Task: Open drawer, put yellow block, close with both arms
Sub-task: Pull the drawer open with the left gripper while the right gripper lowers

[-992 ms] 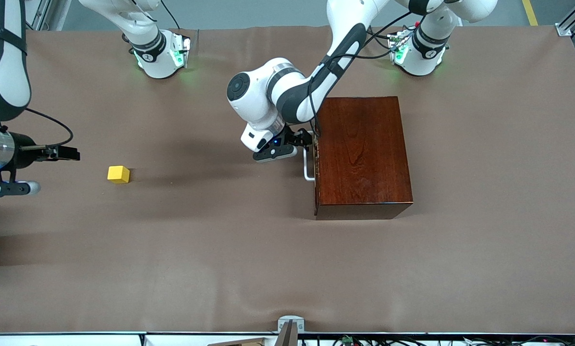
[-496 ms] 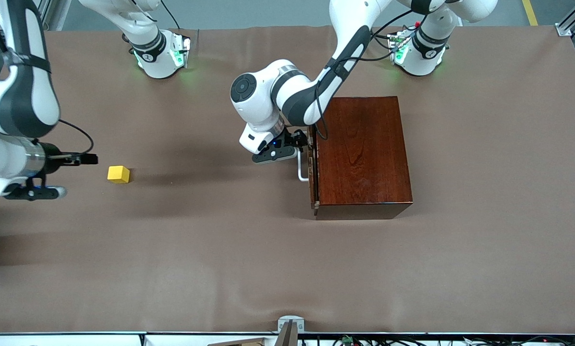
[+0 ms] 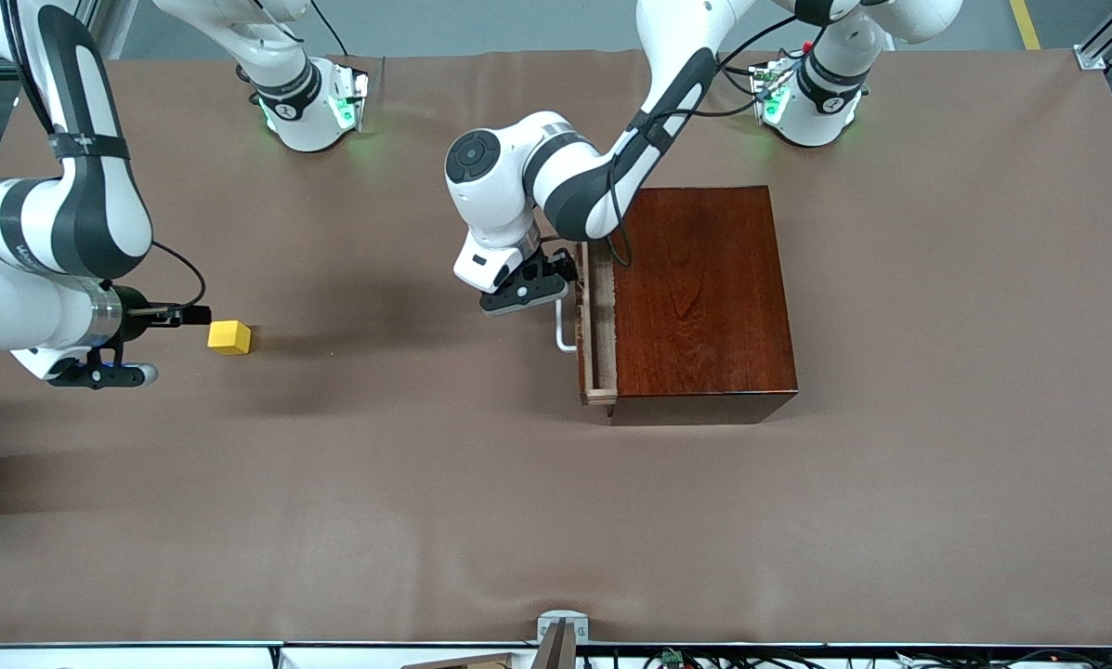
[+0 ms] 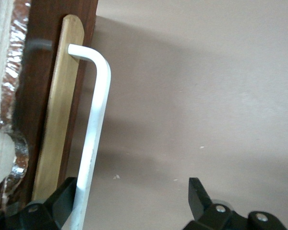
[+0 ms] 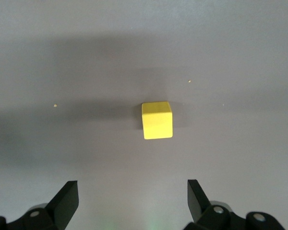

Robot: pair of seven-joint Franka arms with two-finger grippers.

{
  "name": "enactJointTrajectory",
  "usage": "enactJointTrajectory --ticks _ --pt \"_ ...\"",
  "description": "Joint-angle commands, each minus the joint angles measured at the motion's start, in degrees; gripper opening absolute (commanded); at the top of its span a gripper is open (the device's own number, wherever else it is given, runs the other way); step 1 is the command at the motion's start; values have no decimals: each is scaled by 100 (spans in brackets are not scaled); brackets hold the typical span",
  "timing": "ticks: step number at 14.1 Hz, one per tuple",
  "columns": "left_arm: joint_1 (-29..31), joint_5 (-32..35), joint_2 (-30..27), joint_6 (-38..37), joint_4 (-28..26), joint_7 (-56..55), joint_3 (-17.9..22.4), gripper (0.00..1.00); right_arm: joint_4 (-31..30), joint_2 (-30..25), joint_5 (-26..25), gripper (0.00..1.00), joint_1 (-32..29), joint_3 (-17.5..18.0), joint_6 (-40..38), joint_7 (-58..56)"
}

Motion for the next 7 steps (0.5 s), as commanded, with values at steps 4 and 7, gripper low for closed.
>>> enactJointTrajectory --ticks 4,7 --pt "-103 -322 502 1873 335 -775 -301 100 -684 -250 -53 100 -242 59 598 56" --pt "-103 -322 555 2164 388 -951 -407 100 -1271 -224 -80 100 -242 59 1632 21"
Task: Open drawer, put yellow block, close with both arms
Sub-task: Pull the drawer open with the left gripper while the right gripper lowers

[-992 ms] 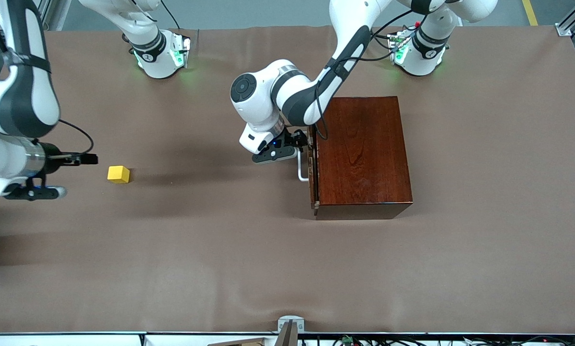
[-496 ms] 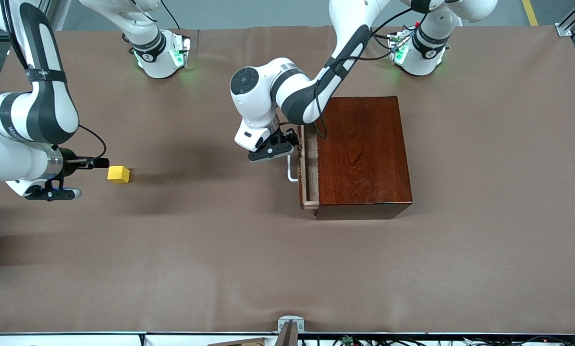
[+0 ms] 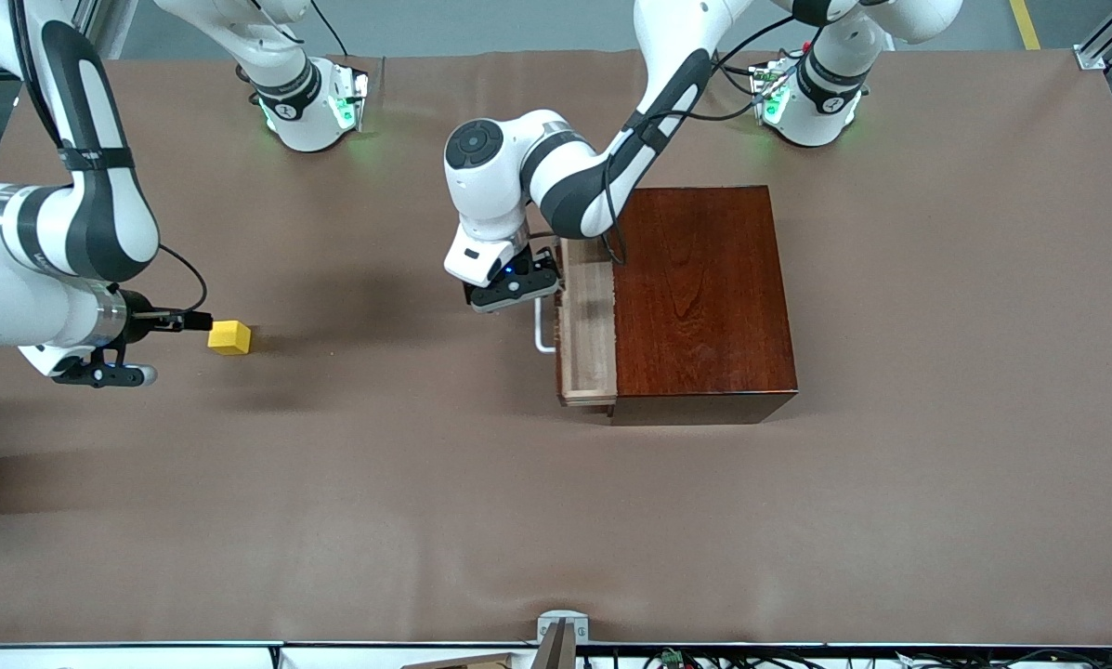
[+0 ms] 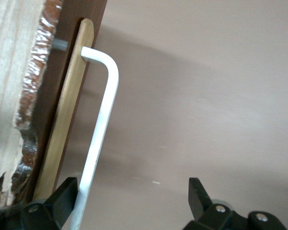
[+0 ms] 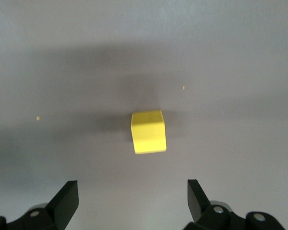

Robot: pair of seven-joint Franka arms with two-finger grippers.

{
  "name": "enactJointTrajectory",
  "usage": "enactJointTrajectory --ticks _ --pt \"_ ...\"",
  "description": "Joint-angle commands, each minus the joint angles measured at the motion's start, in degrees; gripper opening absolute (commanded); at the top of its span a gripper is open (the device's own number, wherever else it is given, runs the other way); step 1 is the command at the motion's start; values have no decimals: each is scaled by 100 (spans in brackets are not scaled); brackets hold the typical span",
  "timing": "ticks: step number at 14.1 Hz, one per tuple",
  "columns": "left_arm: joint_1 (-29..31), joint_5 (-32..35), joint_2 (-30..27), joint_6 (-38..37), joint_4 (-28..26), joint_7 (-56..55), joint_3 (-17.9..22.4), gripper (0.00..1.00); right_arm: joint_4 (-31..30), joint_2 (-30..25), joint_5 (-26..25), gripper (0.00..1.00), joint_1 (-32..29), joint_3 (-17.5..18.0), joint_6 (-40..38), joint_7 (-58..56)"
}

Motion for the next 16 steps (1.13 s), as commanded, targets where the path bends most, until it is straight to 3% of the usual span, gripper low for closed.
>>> enactJointTrajectory --ticks 1,5,9,12,14,16 --pt "-102 -296 515 1248 449 -425 -240 100 -787 -205 -88 100 -74 68 865 13" --pt "-102 -296 506 1381 449 -575 -346 100 -1297 -118 -97 100 -153 68 1665 -4" --pt "-85 -269 409 1337 423 -637 -267 100 -1377 84 -228 100 -319 68 1982 -31" --pt "-50 -216 243 637 423 -540 30 100 -1580 208 -237 100 -469 68 2388 -153" --pt "-50 -225 225 590 431 -522 59 100 -1588 278 -237 89 -478 77 2467 -206" --pt "-50 -260 103 590 440 -531 50 100 -1641 313 -229 89 -478 77 2555 -206"
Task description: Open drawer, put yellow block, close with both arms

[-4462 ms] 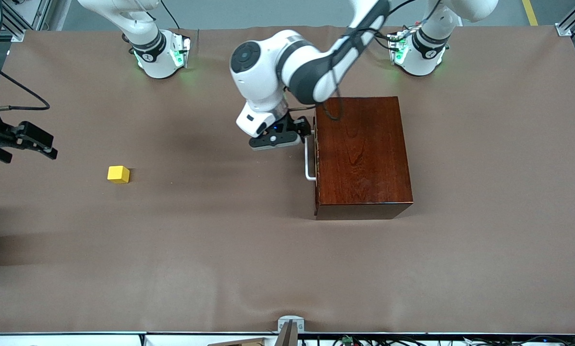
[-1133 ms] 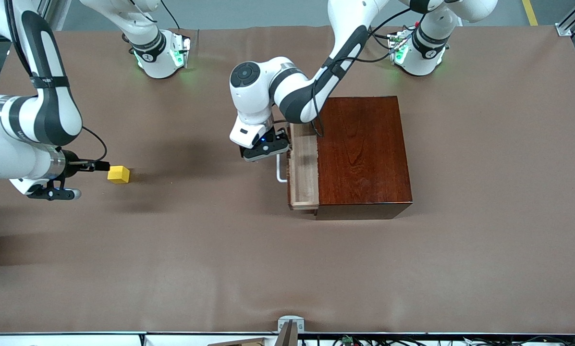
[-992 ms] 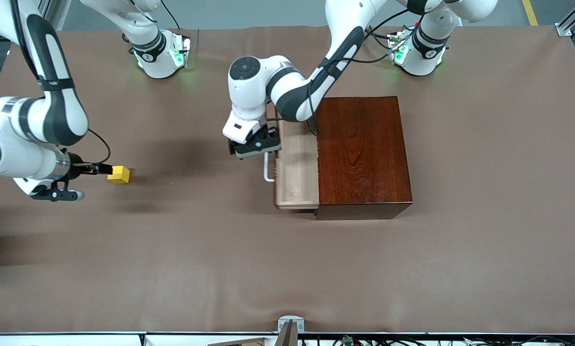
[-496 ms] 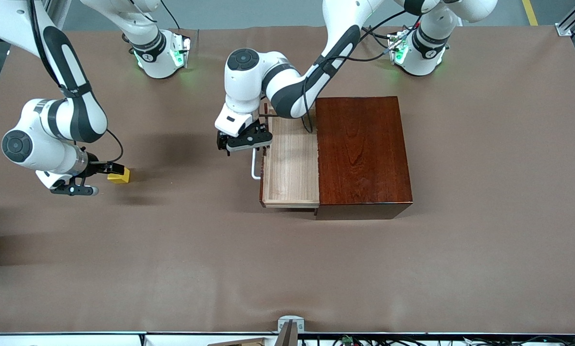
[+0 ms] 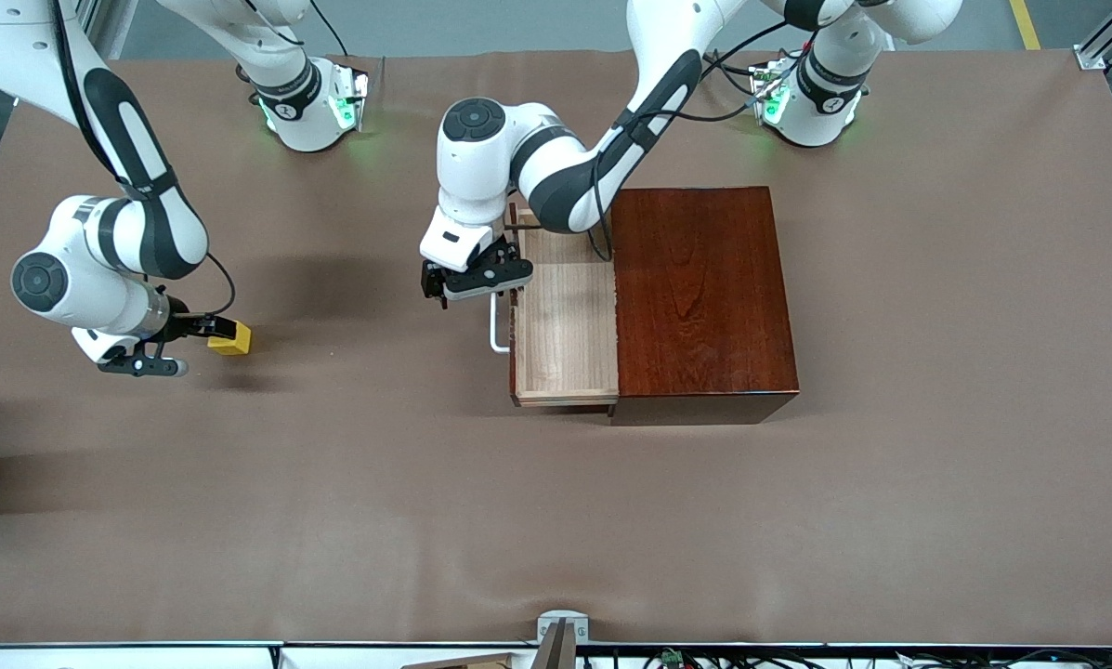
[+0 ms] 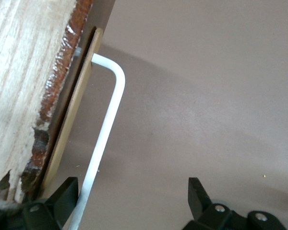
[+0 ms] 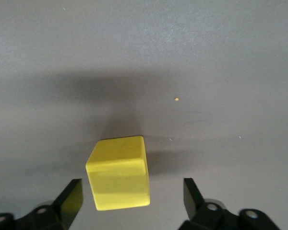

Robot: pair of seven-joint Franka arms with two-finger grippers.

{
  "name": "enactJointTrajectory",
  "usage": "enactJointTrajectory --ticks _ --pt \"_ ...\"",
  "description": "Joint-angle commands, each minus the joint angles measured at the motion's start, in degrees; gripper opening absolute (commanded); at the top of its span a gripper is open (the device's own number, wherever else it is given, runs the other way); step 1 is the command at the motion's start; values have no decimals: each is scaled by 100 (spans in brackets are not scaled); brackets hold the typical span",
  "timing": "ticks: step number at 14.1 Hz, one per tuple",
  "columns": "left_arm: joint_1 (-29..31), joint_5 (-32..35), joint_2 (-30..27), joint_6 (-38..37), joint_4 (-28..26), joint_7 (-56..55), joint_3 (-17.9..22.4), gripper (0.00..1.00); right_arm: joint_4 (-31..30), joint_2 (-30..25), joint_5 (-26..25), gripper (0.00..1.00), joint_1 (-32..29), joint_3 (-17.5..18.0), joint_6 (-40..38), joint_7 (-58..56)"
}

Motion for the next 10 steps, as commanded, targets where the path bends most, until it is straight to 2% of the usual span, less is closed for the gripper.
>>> enactJointTrajectory --ticks 1,5,6,7,8,9,10 --pt "-14 -117 -76 -26 206 -134 85 100 -129 -28 -84 89 -103 89 152 -50" --pt "-14 -108 -270 -79 188 -134 68 100 -331 60 -84 85 -94 89 556 -50" --pt "-14 -108 -270 -105 188 -134 94 100 -340 78 -84 70 -85 89 583 -50" --pt "-23 -100 -279 -184 188 -134 103 100 -340 60 -84 47 -85 98 531 -58" --pt "-14 -100 -305 -280 197 -126 103 100 -332 43 -84 29 -59 98 487 -58" --pt "-5 -91 -445 -342 197 -125 120 100 -314 25 -84 23 -59 115 304 -67" --pt "3 -73 -681 -430 188 -99 164 100 -305 8 -84 9 -59 133 189 -128"
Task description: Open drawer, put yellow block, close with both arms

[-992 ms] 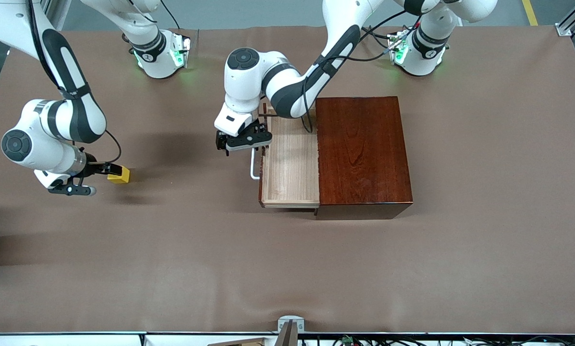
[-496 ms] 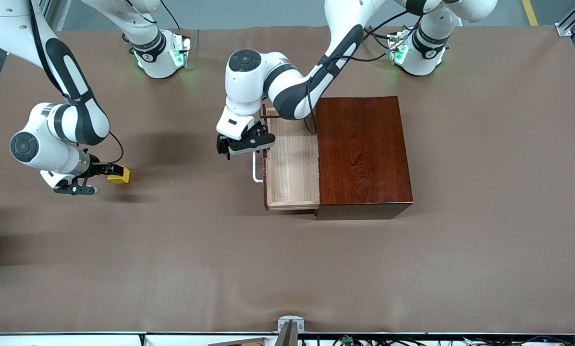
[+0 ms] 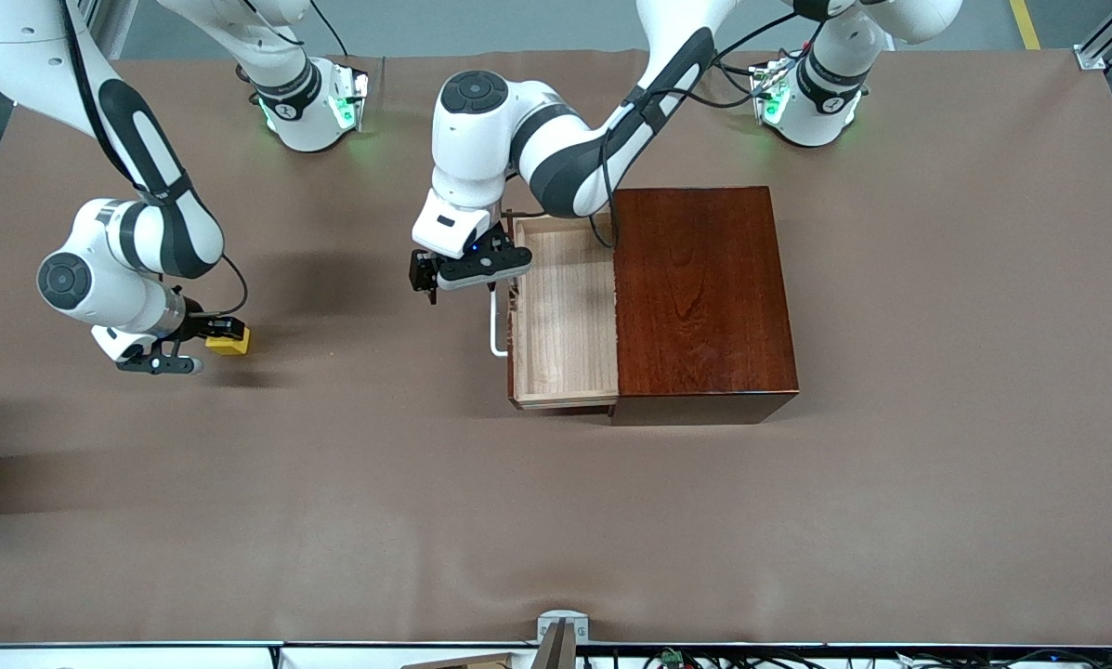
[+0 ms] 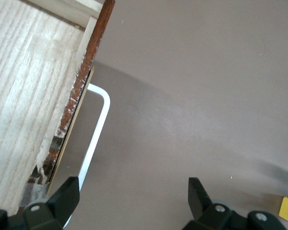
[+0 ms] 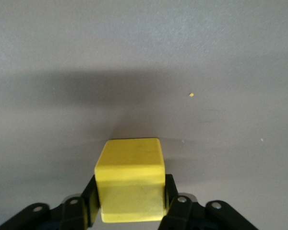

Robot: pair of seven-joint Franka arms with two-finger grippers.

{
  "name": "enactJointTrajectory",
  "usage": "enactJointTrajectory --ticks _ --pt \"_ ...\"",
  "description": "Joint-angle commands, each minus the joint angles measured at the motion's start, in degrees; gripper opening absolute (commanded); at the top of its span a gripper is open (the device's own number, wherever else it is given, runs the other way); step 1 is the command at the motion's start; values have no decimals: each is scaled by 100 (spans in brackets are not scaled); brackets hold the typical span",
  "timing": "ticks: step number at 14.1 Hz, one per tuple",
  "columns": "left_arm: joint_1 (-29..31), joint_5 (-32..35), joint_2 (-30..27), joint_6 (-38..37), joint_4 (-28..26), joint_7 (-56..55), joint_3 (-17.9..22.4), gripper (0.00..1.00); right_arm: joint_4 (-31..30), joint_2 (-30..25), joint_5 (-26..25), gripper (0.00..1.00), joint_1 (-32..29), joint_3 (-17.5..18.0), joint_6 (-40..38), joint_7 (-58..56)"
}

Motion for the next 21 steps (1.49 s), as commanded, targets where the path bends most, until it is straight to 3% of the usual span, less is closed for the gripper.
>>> enactJointTrajectory --ticks 1,4,8,11,16,21 --pt "7 -38 -615 -444 -60 35 125 100 -44 -138 -83 8 -52 81 -223 -177" --pt "358 -29 -1265 -1268 -156 648 134 100 -9 -244 -83 4 -52 90 -337 -257" --pt "999 -20 -2022 -2860 -183 1869 134 100 290 -384 -39 0 63 99 -1067 -222" --pt "1457 -11 -2418 -3660 -210 2153 143 100 403 -578 92 0 168 134 -1417 -160" --pt "2510 -11 -3024 -4461 -210 3644 125 100 1045 -648 698 0 247 134 -2603 -152" --pt "3512 -38 -3429 -4752 -332 5305 108 100 1178 -815 1042 0 422 134 -2904 251"
